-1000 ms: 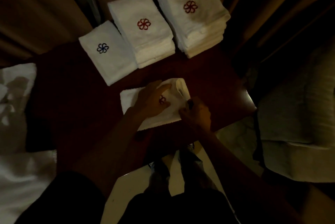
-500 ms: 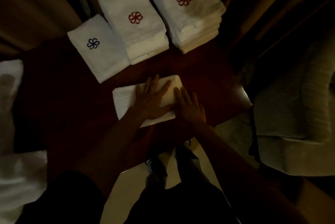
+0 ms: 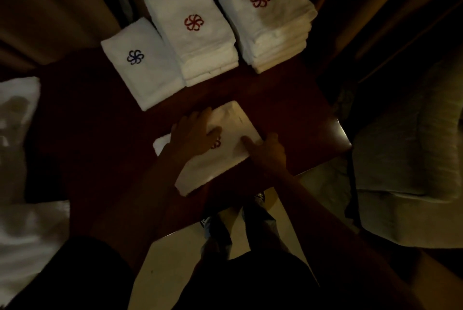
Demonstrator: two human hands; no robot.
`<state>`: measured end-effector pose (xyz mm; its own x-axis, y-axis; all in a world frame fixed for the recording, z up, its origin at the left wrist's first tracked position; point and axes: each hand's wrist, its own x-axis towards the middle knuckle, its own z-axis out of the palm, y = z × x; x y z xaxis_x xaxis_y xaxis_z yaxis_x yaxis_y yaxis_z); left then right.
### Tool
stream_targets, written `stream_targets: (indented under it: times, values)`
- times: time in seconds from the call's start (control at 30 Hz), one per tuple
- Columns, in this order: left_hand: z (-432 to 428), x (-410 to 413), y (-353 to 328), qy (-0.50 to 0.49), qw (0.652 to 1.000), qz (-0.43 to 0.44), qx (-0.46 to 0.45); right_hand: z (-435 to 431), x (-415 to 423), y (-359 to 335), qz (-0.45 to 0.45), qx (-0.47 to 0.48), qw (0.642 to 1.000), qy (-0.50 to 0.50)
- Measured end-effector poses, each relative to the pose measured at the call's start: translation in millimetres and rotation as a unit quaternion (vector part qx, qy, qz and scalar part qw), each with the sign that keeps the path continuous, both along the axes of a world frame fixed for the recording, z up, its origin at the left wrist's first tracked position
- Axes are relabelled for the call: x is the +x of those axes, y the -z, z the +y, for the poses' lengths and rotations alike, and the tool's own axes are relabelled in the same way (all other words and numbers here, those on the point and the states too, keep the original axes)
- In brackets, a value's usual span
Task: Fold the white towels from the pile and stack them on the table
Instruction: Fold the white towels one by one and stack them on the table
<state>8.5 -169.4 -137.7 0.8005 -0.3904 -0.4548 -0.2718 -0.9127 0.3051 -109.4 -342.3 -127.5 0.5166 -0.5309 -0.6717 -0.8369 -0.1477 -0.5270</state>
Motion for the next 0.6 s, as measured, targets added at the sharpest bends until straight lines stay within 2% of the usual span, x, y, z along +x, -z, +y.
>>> stream_targets:
  times: [0.07,0.13,0.23,0.33,0.43,0.6]
  values:
    - [7.2,0.8,1.5,-0.057,0.998,0.037,-0.003,7.6,1.2,1.1,-0.088,0.031,0.994,0.059]
    - [14.4,-1.9,1.1,-0.117,0.991,0.071,-0.009,13.9,0.9,4.7,-0.125,0.027,0.988,0.086]
    - [24.6,-9.6,0.3,-0.199,0.972,0.121,-0.023,23.5,1.6,11.6,-0.069,-0.005,0.995,0.072]
    - [30.6,-16.1,3.3,-0.269,0.945,0.177,-0.053,34.2,2.7,12.1,-0.021,0.033,0.999,0.030]
    - [39.2,-19.3,5.4,-0.306,0.923,0.210,-0.103,41.3,0.6,14.8,-0.025,0.063,0.998,-0.005]
    - [54.8,-25.9,6.4,-0.349,0.878,0.259,-0.201,47.0,-3.9,12.3,-0.033,0.096,0.994,0.050]
